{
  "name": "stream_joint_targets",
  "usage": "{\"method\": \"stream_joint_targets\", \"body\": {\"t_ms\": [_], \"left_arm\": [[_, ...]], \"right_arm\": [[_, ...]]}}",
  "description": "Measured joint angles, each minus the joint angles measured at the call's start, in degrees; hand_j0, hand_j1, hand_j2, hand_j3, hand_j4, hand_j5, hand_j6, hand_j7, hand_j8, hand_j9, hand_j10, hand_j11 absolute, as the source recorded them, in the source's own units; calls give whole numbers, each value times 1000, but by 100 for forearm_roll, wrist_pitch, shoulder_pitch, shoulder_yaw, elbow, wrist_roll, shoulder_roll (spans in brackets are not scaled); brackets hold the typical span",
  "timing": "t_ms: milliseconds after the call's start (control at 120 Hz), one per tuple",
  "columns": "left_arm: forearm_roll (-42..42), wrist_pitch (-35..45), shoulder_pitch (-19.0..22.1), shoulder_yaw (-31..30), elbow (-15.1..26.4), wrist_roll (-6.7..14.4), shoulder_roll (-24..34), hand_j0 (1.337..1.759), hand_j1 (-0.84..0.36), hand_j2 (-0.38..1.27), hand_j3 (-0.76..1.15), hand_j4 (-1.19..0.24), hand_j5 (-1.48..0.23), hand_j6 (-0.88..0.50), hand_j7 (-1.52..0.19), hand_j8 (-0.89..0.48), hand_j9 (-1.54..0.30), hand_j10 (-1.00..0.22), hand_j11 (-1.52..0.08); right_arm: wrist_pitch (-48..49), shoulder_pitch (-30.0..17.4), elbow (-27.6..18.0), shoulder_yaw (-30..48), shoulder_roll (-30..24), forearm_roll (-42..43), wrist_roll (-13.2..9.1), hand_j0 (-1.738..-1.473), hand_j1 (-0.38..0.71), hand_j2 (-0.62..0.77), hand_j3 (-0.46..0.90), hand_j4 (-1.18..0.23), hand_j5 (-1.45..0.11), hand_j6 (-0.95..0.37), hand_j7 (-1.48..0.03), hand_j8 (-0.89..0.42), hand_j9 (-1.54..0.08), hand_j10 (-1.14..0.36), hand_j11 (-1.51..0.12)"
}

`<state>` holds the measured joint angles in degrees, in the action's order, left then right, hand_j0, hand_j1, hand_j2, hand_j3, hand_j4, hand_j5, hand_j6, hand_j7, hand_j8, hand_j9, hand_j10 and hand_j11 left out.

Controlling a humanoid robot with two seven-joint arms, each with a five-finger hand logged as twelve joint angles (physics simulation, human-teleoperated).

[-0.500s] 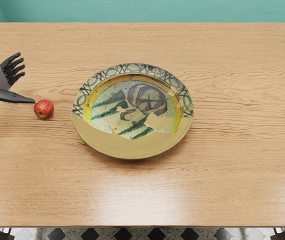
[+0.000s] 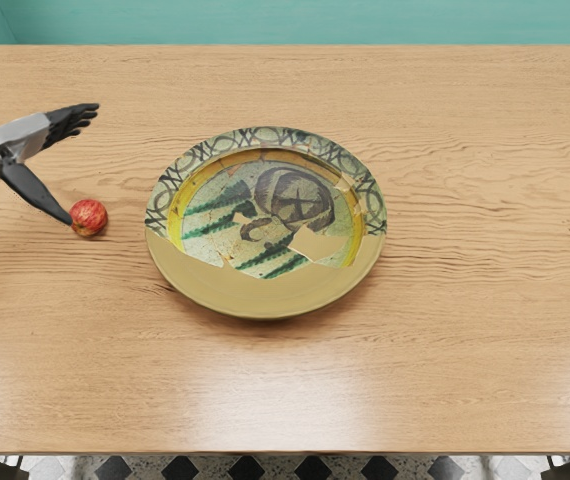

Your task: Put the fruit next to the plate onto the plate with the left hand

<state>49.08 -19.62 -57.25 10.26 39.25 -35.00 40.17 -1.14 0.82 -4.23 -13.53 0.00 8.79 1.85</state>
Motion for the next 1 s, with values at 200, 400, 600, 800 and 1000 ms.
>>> {"method": "stream_joint_targets", "body": {"t_ms": [200,400,600,800,1000], "left_arm": [[233,1758,-133,-1317,91,0,-272,1658,328,8,0,-26,-28,-27,-27,-26,-27,-25,-27],[216,2325,-146,-1687,-274,0,-682,1658,312,12,0,-40,-45,-42,-45,-41,-44,-39,-44],[238,2418,-423,-2051,-652,-1,-883,1658,275,5,0,-52,-60,-53,-59,-52,-59,-50,-59],[240,2423,-383,-2614,-1172,-4,-1151,1658,211,3,0,-65,-87,-66,-87,-62,-87,-57,-88],[252,2564,-441,-2844,-1375,-1,-1195,1658,100,37,0,-195,-249,-196,-249,-194,-249,-191,-249]], "right_arm": [[0,-3,0,0,0,0,0,-1658,-349,0,0,-1,0,-1,0,-1,0,0,0],[0,-3,-1,0,0,0,0,-1658,-349,0,0,-1,0,-1,0,-1,0,0,0],[0,-3,1,0,0,0,0,-1658,-349,0,0,-1,0,-1,0,-1,0,0,0],[0,-3,1,0,0,0,0,-1658,-349,0,0,0,0,-1,0,-1,0,0,0],[0,-2,1,0,0,0,0,-1658,-349,0,0,0,0,-1,0,0,0,0,0]]}}
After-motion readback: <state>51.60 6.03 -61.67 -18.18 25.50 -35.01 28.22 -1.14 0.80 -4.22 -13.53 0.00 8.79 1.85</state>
